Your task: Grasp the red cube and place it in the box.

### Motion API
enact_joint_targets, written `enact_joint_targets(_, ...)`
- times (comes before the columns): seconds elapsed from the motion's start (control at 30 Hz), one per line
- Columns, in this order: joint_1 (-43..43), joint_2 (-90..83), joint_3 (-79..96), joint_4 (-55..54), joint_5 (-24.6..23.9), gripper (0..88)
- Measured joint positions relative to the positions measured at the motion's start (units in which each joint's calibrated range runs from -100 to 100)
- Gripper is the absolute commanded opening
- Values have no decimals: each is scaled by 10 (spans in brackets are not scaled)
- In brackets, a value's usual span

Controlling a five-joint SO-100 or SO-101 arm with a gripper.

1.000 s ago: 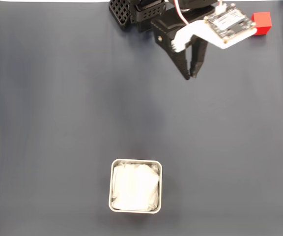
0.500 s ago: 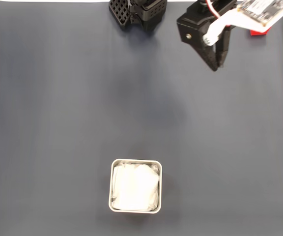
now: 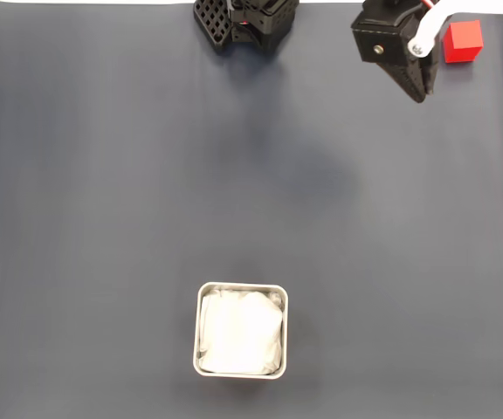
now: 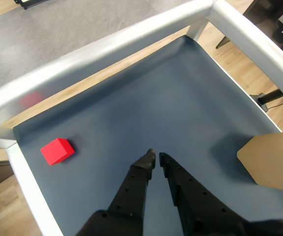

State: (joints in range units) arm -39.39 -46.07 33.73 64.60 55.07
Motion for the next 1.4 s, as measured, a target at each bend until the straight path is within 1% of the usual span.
enact_joint_targets(0.53,-90,-17,47,-2,-2,0)
enact_joint_targets(0.9,-147,-25,62,-2,-12,3)
enact_joint_targets(1.4,-207,-25,70,-2,-17,21)
